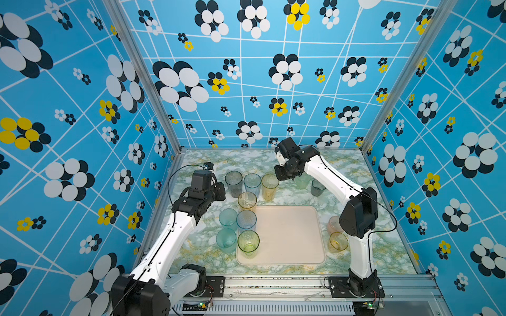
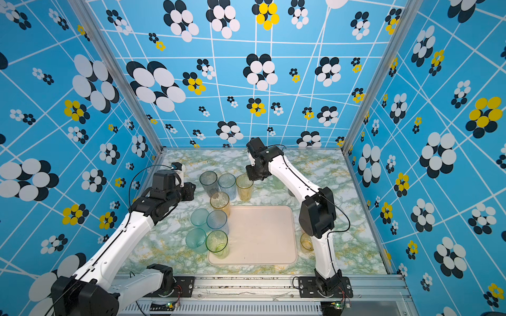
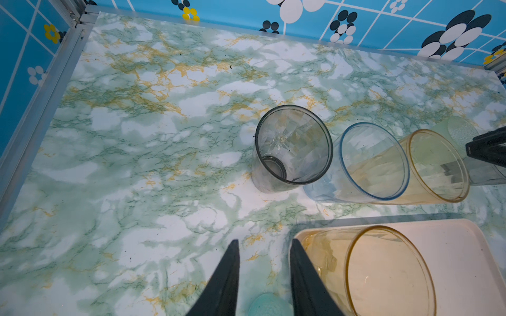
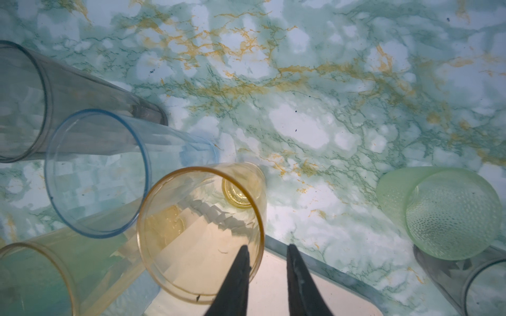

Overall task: Place the glasses into the tray
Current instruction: Pick up the glass from the top-center of the table.

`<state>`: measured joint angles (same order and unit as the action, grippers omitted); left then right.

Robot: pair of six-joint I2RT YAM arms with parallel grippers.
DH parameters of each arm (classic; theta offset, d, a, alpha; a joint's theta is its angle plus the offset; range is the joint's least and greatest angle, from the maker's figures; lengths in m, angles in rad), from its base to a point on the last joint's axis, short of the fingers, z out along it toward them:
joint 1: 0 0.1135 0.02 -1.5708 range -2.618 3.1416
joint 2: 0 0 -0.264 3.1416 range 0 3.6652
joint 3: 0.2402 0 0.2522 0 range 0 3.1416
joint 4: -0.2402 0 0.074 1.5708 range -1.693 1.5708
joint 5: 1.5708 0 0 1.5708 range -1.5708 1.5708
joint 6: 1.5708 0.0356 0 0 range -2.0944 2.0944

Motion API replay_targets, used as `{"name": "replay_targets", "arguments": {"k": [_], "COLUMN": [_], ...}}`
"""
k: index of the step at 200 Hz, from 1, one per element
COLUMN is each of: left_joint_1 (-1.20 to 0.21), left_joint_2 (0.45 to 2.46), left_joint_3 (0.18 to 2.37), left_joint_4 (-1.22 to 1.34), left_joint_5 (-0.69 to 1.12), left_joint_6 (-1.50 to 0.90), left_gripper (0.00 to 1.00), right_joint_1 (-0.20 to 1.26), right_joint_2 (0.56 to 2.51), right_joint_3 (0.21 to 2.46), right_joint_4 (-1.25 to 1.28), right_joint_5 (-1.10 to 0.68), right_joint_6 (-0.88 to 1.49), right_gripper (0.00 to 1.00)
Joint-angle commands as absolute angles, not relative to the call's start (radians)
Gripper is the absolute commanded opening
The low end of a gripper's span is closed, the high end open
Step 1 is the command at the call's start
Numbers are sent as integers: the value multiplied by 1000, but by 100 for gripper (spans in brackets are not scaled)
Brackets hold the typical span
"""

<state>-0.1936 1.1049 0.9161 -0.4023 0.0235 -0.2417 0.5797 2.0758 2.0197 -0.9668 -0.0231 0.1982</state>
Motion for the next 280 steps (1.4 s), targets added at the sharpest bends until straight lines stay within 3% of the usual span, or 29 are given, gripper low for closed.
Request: {"name": "replay_targets", "arguments": {"k": [1,138,210,280], "left_joint_1": [-183,-172,-162,-160], "left_joint_2": [1110,1117,1119,1120], "left_joint_3": [903,900,894,890], "left_joint_4": [-386,-387,-387,-388], "left_joint_5": [41,50,56,62], "left_joint_6": [-225,-219,-216,-216], "left_gripper": [33,32,32,33], "right_joint_1": [574,574,574,573], "right_joint_2": [2106,2143,2143,2044], "right_joint_3": [2045,2068,2067,1986], "right_joint_4": [-1003,-1011,-1022,-979], "right_joint_5": [-43,-72,-75,19], "right_joint_6": [192,190,186,191], "right_gripper": [26,20,11,7]}}
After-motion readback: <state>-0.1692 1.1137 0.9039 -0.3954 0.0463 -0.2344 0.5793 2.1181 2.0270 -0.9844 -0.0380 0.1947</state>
